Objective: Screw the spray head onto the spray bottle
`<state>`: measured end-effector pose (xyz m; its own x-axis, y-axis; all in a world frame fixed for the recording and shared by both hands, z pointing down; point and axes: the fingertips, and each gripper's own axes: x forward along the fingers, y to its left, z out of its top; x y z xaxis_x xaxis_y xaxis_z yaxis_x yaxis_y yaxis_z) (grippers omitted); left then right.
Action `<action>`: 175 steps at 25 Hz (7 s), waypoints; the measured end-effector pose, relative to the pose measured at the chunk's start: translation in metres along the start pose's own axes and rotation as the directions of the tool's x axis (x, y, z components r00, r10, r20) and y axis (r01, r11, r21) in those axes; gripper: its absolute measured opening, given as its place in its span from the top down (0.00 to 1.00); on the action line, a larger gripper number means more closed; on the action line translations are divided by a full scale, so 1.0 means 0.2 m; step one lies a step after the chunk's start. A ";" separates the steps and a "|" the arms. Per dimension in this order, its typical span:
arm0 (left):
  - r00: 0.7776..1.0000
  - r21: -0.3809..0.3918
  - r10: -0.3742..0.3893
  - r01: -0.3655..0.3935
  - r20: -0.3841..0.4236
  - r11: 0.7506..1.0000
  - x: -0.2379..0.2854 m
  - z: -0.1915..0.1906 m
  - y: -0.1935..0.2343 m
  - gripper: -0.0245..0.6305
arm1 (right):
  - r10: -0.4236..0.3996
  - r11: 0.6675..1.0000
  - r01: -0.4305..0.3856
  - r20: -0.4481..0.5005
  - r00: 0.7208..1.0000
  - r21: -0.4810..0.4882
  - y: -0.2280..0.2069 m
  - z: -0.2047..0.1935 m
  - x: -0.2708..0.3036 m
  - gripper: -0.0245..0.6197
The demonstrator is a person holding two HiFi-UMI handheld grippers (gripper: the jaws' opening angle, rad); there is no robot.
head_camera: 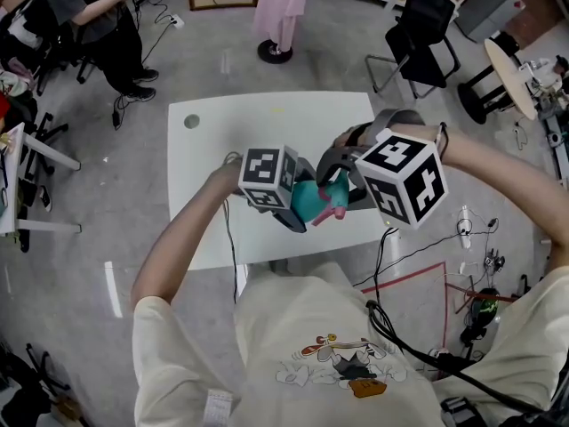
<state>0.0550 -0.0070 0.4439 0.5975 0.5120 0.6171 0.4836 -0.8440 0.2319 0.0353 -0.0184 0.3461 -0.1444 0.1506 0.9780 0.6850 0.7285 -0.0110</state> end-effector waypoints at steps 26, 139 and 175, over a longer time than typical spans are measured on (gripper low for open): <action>0.817 -0.318 0.574 -0.533 0.046 0.784 -0.11 -0.04 0.27 0.34 | -0.022 0.922 -0.025 0.117 0.993 0.387 -0.18 -0.11 0.00 0.76; 0.389 -0.400 0.871 -0.880 -0.299 0.255 -0.26 -0.25 0.48 0.34 | -0.116 0.340 -0.014 0.057 0.992 0.940 -0.31 -0.28 0.11 0.76; 0.522 -0.663 0.831 -0.693 -0.191 0.283 0.04 -0.67 0.24 0.95 | 0.168 0.625 0.057 -0.206 0.964 0.779 -0.24 -0.80 1.27 0.76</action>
<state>-0.0022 -0.0657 0.5597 0.5914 -0.4647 0.6589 -0.7016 -0.6994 0.1364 0.0809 -0.1222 0.6281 0.1228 0.1301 0.9839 -0.1362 0.9842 -0.1131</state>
